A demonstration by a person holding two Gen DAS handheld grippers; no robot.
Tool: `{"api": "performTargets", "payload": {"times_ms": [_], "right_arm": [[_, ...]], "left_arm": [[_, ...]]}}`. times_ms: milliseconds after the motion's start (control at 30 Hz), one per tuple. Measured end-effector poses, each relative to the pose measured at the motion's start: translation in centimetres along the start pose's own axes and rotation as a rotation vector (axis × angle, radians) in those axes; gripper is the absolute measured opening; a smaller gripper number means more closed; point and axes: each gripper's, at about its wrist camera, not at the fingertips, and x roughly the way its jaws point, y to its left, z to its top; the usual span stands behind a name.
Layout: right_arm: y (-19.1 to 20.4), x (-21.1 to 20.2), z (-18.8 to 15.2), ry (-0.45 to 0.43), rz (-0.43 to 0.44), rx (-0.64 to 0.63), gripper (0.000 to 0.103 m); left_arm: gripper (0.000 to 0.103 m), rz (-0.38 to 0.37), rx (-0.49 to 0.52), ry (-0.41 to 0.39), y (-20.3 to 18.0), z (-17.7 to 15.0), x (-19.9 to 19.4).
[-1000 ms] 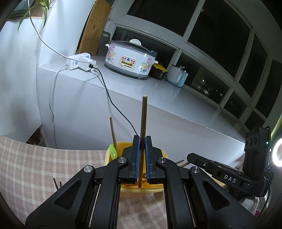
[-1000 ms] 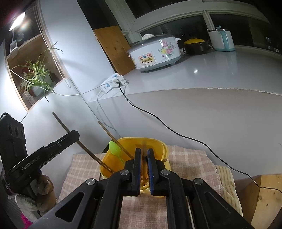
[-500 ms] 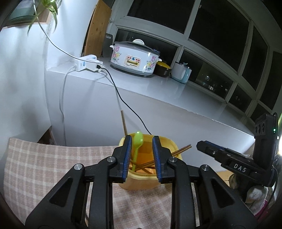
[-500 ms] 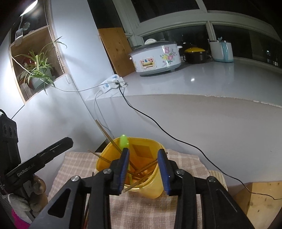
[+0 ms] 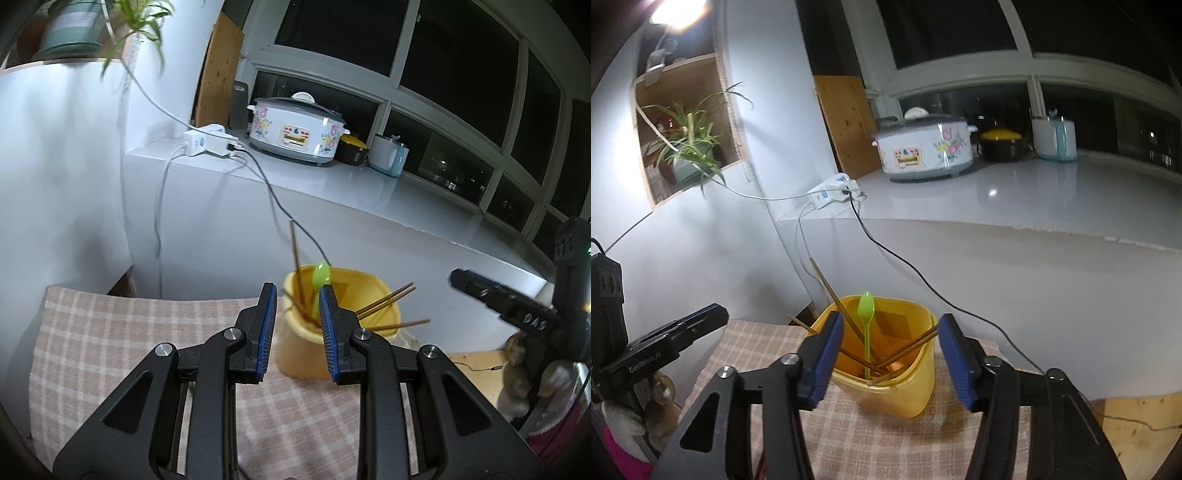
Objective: Organize utensils
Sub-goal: 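Move both tools back down to the remaining chopsticks and clear spoon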
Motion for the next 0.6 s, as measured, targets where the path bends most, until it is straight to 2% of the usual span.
{"api": "performTargets", "payload": {"times_ms": [233, 400, 600], "right_arm": [[1.4, -2.0, -1.2, -0.017, 0.041, -0.054, 0.077], [3.0, -2.6, -2.7, 0.001, 0.094, -0.09, 0.077], [5.4, -1.5, -5.2, 0.077, 0.162, -0.133, 0.074]], "left_arm": [[0.023, 0.055, -0.009, 0.01, 3.4, -2.0, -1.6], [0.023, 0.102, -0.025, 0.063, 6.2, -3.9, -1.9], [0.023, 0.125, -0.076, 0.163, 9.4, -7.1, -1.4]]}}
